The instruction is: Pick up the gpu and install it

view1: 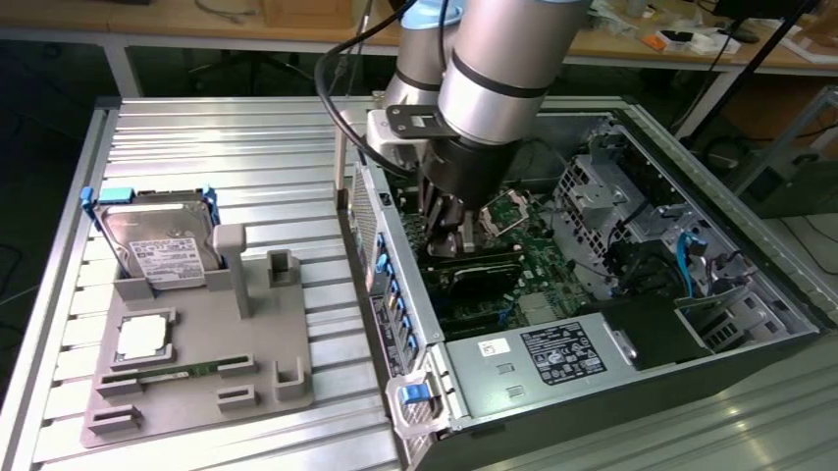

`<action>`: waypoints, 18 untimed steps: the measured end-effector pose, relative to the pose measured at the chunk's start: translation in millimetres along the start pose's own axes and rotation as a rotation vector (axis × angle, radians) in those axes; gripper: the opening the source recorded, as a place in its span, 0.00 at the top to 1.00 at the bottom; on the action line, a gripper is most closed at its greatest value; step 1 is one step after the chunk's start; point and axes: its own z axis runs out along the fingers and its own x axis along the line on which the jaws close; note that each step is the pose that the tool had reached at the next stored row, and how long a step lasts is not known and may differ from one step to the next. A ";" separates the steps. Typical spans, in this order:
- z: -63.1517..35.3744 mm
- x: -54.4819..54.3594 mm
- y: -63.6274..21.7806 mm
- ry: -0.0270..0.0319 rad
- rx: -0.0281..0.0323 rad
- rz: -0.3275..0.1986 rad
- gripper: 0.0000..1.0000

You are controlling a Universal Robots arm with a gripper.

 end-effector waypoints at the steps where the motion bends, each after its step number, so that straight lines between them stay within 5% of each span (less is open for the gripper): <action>1: -0.2 0.0 0.4 -0.0002 0.0001 0.000 0.89; 18: -3.1 0.3 12.2 0.0000 0.0000 0.000 0.89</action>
